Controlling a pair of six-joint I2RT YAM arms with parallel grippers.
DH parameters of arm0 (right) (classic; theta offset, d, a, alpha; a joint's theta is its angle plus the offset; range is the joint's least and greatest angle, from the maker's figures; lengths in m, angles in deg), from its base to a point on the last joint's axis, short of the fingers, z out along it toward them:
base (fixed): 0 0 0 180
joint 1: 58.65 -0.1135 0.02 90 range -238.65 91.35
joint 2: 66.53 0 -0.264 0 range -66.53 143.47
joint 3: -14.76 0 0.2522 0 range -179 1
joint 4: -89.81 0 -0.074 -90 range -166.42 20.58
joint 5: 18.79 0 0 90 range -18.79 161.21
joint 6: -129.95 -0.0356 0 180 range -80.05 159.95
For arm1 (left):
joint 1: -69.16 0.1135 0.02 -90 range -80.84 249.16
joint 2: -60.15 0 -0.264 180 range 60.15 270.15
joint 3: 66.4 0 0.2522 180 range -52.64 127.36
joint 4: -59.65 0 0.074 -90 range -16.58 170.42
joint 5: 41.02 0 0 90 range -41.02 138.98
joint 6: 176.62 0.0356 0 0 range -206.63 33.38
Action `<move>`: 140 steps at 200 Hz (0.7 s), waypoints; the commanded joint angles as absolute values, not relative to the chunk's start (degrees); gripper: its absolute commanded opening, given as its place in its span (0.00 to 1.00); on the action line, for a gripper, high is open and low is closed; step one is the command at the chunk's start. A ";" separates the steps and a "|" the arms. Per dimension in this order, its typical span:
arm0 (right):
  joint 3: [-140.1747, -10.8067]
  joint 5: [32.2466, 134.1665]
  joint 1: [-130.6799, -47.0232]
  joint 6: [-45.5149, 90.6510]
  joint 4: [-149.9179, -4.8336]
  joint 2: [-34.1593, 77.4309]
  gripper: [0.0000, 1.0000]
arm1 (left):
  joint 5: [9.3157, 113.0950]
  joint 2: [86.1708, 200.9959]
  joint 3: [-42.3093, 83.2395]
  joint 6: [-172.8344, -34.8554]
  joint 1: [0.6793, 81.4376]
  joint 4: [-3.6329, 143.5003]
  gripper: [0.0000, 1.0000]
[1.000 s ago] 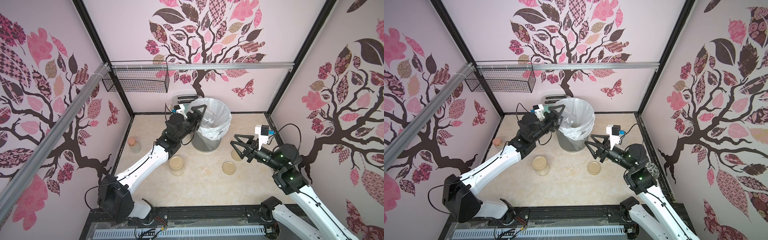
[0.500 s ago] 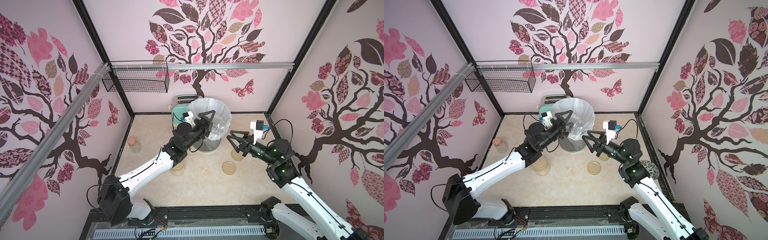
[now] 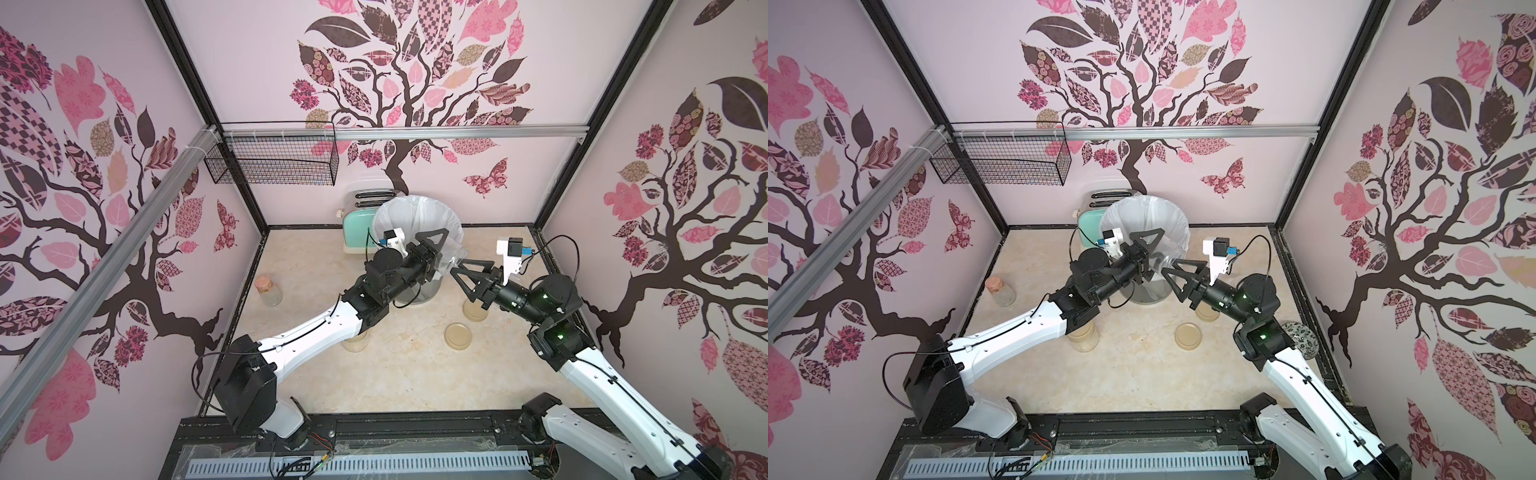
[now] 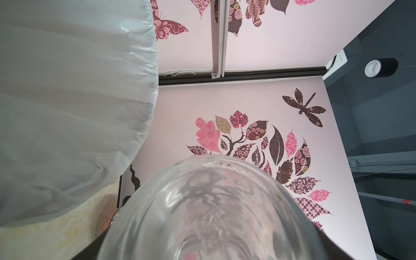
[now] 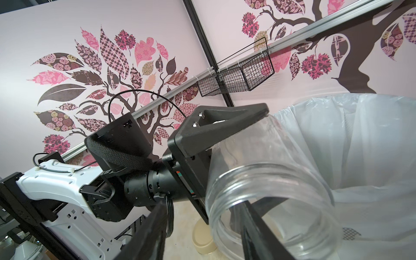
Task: Empty moldy rice from jars
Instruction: Place the jar at the center of the board.
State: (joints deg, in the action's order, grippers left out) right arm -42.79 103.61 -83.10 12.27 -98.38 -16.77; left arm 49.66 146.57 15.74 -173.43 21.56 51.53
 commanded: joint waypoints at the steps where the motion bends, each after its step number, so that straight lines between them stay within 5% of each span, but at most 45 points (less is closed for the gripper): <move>1: -44.80 103.67 -83.02 11.82 -99.45 -17.06 0.53 | 50.12 146.16 18.20 -173.11 21.08 46.17 0.62; 67: -44.92 103.99 -83.05 10.75 -102.42 -14.36 0.42 | 50.12 148.34 20.32 -172.74 18.98 45.60 0.62; 140: -43.83 103.72 -83.08 10.47 -104.21 -14.31 0.07 | 50.07 149.05 19.96 -174.99 18.53 44.15 0.64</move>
